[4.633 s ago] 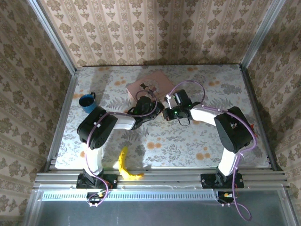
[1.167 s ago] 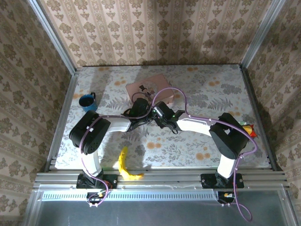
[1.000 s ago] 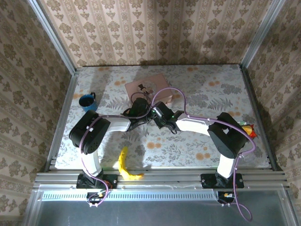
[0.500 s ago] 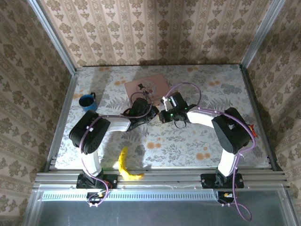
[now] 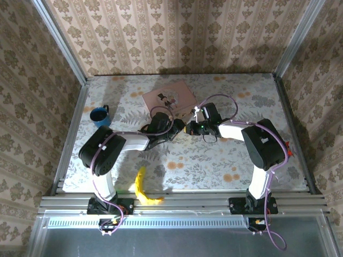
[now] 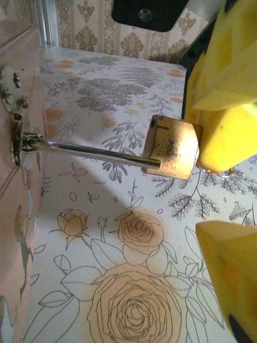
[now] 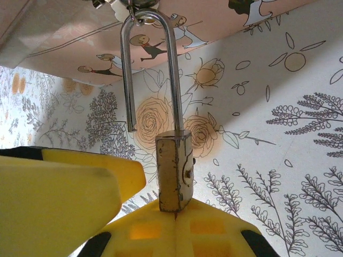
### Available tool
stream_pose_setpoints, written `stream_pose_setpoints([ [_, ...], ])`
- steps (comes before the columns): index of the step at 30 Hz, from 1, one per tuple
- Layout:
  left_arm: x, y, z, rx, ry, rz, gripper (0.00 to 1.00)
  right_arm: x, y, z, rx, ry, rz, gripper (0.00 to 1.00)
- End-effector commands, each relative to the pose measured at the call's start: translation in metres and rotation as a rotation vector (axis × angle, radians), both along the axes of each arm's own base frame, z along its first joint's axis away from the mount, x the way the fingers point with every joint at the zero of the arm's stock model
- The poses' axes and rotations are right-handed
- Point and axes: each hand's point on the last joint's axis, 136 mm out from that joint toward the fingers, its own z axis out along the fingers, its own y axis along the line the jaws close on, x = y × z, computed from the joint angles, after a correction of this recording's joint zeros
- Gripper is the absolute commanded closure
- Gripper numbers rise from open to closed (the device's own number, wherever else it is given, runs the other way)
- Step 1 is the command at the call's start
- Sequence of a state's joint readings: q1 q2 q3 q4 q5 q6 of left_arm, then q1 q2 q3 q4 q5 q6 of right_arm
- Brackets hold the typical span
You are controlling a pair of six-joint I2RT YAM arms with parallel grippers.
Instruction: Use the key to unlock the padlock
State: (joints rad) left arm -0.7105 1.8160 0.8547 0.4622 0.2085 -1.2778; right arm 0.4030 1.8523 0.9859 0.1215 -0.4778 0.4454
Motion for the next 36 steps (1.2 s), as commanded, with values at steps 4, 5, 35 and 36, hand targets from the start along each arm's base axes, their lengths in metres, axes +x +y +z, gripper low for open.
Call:
stream_pose_setpoints([
  [4, -0.009, 0.012, 0.025, 0.031, -0.055, -0.019, 0.21, 0.013, -0.013, -0.002, -0.069, -0.027, -0.057, 1.00],
  [5, -0.009, 0.014, 0.029, 0.043, -0.067, -0.018, 0.15, 0.014, -0.014, -0.002, -0.080, -0.030, -0.059, 1.00],
  [35, -0.035, 0.147, 0.089, 0.366, -0.319, 0.233, 0.00, 0.038, -0.031, -0.029, -0.354, -0.059, -0.085, 0.82],
  [36, -0.036, 0.152, 0.091, 0.369, -0.324, 0.246, 0.00, 0.037, -0.031, -0.029, -0.357, -0.057, -0.082, 0.81],
])
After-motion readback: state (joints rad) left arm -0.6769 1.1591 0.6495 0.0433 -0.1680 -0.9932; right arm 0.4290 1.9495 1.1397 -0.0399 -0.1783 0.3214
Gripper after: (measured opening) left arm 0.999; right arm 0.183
